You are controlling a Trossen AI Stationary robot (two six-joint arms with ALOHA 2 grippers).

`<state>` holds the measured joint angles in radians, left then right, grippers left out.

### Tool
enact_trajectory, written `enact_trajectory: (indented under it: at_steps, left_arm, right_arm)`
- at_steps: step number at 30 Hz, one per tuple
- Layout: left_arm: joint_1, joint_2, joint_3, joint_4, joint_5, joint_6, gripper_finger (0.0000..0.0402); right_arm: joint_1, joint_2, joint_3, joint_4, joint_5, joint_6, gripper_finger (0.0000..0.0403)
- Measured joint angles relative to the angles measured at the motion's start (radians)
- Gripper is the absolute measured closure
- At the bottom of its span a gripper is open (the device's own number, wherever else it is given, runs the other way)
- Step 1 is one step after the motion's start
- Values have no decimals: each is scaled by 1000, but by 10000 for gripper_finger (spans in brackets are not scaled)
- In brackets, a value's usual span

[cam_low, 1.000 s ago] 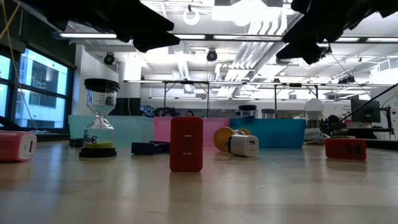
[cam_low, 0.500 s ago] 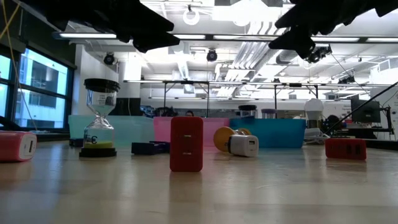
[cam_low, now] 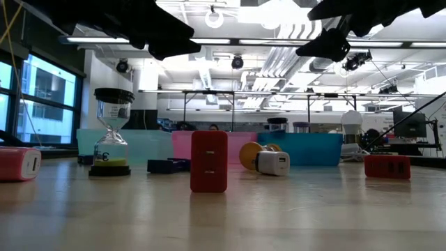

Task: Pick & Place Office items
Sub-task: Put the left dark blue digital clock into the pink bin

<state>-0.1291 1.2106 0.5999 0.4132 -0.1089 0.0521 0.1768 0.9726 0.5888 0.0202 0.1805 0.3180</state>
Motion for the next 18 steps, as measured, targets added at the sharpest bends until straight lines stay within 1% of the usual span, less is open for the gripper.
enact_trajectory:
  at_steps: [5, 10, 15, 16, 18]
  left_arm:
    - [0, 0, 0, -21, 0, 0, 113]
    - [3, 0, 0, -89, -8, 24, 113]
    - [-3, -28, 0, -205, -152, 86, 113]
    - [-6, -47, 0, -233, -162, 104, 113]
    - [-13, -99, 1, -314, -150, 131, 113]
  right_arm:
    - [-1, 0, 0, 10, 5, -8, 21]
    - [-2, 0, 0, 11, 11, -7, 22]
    - [-2, 0, 0, 2, 4, -5, 22]
    - [-2, 0, 0, -1, 4, -5, 22]
    - [-2, 0, 0, -12, 4, -5, 22]
